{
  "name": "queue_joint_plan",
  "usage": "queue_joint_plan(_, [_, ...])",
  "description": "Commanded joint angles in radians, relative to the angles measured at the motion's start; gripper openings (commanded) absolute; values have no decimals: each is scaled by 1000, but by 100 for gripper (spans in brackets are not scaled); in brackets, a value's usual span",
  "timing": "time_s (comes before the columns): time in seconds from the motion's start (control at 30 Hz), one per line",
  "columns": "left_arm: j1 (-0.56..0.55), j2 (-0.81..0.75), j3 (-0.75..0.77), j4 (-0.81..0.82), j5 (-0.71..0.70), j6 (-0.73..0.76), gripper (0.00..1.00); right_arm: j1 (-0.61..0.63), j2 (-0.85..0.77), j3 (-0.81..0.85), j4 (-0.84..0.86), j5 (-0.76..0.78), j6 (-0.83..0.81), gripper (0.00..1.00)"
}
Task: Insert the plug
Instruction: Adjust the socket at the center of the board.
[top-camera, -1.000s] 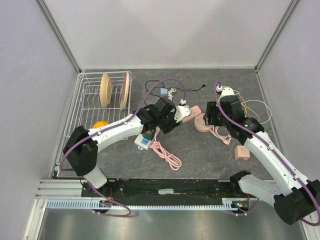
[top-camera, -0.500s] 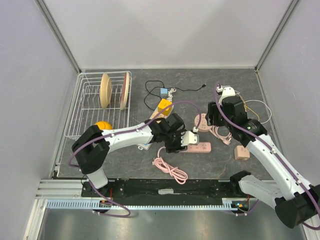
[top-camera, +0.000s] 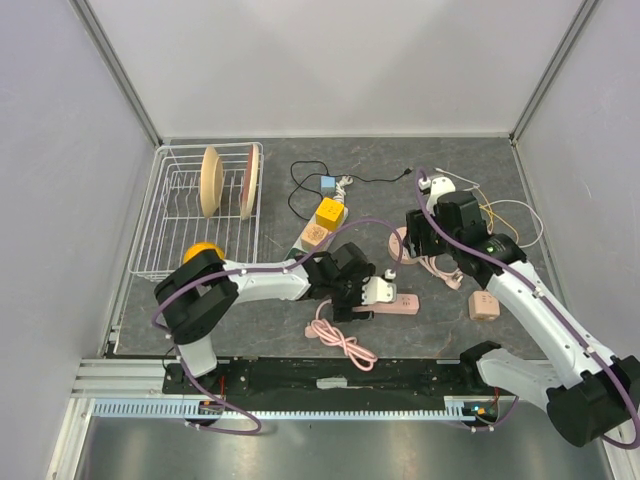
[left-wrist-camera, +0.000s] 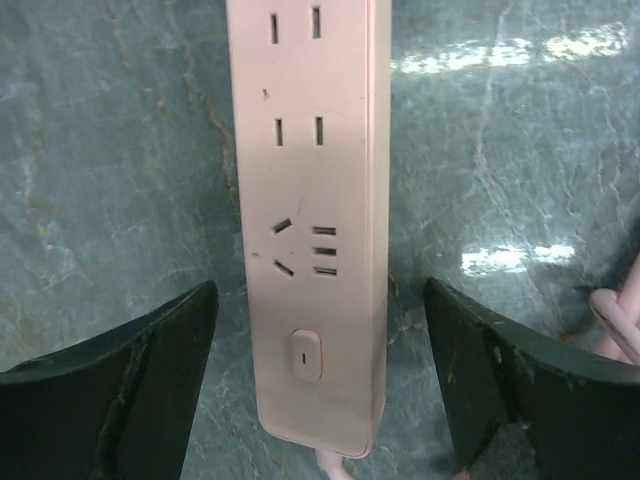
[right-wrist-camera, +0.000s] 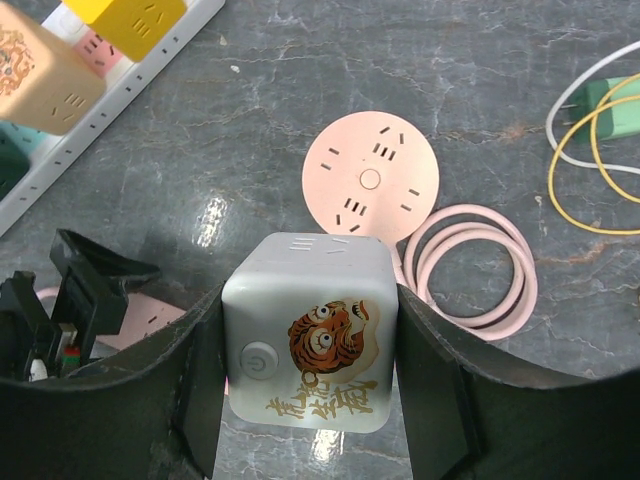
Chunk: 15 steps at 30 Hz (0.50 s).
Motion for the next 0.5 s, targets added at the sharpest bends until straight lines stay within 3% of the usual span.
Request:
queue_joint_plan(0.0, [-6, -80, -38, 123, -89, -59, 91, -2, 5, 1, 22, -59, -30, 0])
queue_joint_plan(0.23, [-50, -312, -62, 100, -212, -441, 91, -2, 25, 3, 21, -179, -76, 0])
queue_joint_plan(0.47, [-98, -342, -52, -122, -370, -868, 78, 4, 50, 4, 38, -243, -77, 0])
